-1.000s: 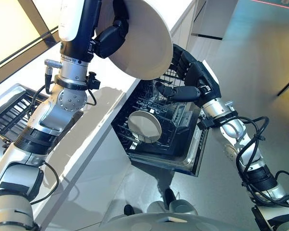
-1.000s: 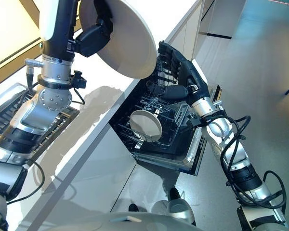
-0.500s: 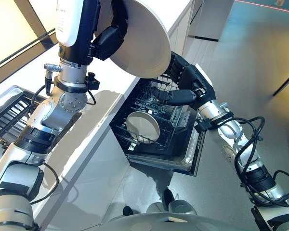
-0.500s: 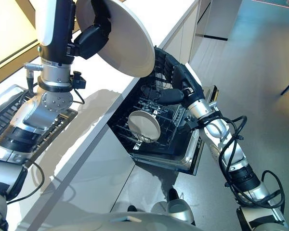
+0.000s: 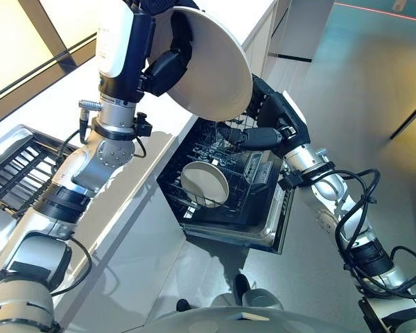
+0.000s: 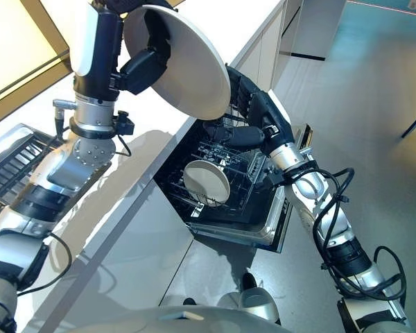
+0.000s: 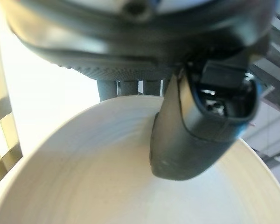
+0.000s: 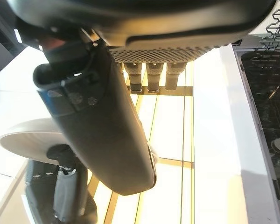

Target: Pick up plates and place into dishwasher.

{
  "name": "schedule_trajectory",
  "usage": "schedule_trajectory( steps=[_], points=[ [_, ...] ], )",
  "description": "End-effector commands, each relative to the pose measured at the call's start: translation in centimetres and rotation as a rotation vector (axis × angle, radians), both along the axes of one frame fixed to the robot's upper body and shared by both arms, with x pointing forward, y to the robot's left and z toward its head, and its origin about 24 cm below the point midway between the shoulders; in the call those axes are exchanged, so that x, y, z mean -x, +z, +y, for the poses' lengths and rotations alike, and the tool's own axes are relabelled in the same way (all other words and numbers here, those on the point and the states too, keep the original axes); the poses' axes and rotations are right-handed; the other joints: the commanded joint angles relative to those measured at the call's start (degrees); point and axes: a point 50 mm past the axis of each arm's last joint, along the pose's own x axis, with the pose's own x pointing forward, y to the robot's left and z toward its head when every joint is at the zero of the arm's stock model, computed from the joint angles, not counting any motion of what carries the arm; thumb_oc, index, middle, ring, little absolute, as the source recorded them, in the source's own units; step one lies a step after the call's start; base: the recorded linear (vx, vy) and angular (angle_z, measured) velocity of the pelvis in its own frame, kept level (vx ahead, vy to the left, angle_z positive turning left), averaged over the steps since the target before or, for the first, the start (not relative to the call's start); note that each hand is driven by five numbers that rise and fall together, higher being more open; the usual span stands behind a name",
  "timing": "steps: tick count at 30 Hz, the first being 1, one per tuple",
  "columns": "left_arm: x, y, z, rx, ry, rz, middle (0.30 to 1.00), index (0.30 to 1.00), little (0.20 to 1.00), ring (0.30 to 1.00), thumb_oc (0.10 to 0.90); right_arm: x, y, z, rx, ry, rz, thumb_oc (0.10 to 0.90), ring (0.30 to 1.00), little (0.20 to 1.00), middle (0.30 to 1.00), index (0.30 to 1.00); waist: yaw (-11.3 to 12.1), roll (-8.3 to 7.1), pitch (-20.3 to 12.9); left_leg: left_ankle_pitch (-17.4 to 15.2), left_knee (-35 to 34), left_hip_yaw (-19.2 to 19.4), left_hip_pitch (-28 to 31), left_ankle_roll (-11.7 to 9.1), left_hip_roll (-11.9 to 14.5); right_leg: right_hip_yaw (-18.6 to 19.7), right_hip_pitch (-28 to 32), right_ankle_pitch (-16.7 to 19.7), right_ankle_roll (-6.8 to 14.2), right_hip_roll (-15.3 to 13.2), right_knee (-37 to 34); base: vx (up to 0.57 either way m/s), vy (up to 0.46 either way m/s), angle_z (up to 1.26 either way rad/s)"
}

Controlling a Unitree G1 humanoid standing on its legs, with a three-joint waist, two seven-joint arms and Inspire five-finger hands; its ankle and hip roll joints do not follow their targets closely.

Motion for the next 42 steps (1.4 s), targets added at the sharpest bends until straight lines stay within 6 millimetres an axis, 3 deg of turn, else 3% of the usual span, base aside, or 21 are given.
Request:
schedule_trajectory(
  steps=[1,12,13,14,33,34,35,40,42],
  points=[
    [-0.1,1.9,1.1,0.102,0.009,-0.122,0.300,0.300,0.200,0.300,0.100,0.7,6.1,-0.1,-0.165,0.020,-0.309,0.800,0.900,0.900,0.900,0.900,0.02,-0.90,-6.11,-3.47,0.12,-1.95,0.26,2.02,-3.43,-1.98,1.75,-1.15,1.40,3.28,0.78,-0.03,-0.029,0.00],
    [-0.1,-0.1,0.6,0.099,-0.008,-0.058,0.300,0.300,0.200,0.300,0.100,0.8,6.7,-0.7,-0.214,-0.026,-0.340,0.800,0.900,0.900,0.900,0.900,0.36,-1.30,-6.22,-3.56,0.12,-1.90,0.32,2.02,-3.38,-2.42,1.87,-1.13,1.52,3.12,0.65,0.00,0.000,0.00],
    [-0.1,-0.2,0.6,0.098,-0.011,-0.053,0.300,0.300,0.200,0.300,0.100,0.8,6.7,-0.8,-0.215,-0.028,-0.341,0.545,0.681,0.645,0.681,0.681,0.37,-1.31,-6.21,-3.57,0.12,-1.94,0.31,2.04,-3.40,-2.47,1.84,-1.08,1.52,3.11,0.63,0.00,0.000,0.00],
    [-0.1,-0.4,0.6,0.096,-0.014,-0.048,0.300,0.300,0.200,0.300,0.100,0.8,6.6,-0.8,-0.214,-0.028,-0.342,0.100,0.300,0.200,0.300,0.300,0.39,-1.32,-6.18,-3.57,0.12,-1.89,0.32,2.04,-3.39,-2.53,1.85,-1.08,1.53,3.09,0.64,0.00,0.000,0.00],
    [0.0,-0.4,-0.6,0.071,-0.072,-0.015,0.300,0.300,0.200,0.300,0.100,0.5,6.8,-0.9,-0.216,-0.047,-0.342,0.100,0.300,0.200,0.300,0.300,0.28,-1.13,-6.17,-3.60,0.12,-1.79,0.30,2.03,-3.34,-2.39,1.94,-1.01,1.54,3.08,0.43,0.00,0.000,0.00],
    [-0.1,-0.5,-0.6,0.059,-0.075,0.011,0.455,0.455,0.381,0.455,0.281,0.5,6.8,-1.0,-0.214,-0.049,-0.344,0.100,0.300,0.200,0.300,0.300,0.32,-1.13,-6.17,-3.57,0.12,-1.79,0.28,2.04,-3.33,-2.38,1.92,-0.98,1.54,3.09,0.44,0.00,0.000,0.00],
    [-0.2,-0.6,-0.5,0.046,-0.079,0.039,0.900,0.900,0.900,0.900,0.800,0.5,6.7,-1.0,-0.213,-0.052,-0.345,0.100,0.300,0.200,0.300,0.300,0.34,-1.13,-6.18,-3.55,0.12,-1.80,0.24,2.01,-3.33,-2.33,1.89,-0.98,1.54,3.10,0.44,0.00,0.000,0.00],
    [-1.9,-2.3,-0.5,-0.039,-0.180,0.471,0.900,0.900,0.900,0.900,0.800,0.5,6.9,-1.5,-0.193,-0.078,-0.355,0.100,0.300,0.200,0.300,0.300,0.73,-0.70,-6.01,-3.47,0.12,-1.89,0.14,2.01,-3.26,-2.51,1.88,-0.94,1.88,2.99,0.40,0.00,0.000,0.00],
    [-1.7,-2.2,-0.3,-0.052,-0.233,0.534,0.900,0.900,0.900,0.900,0.800,0.4,7.1,-1.9,-0.182,-0.100,-0.360,0.100,0.300,0.200,0.300,0.300,1.31,-0.41,-5.88,-3.37,0.12,-2.20,-0.05,1.99,-3.23,-2.81,1.86,-0.89,1.99,2.84,0.34,0.00,0.000,0.00]
  ],
)
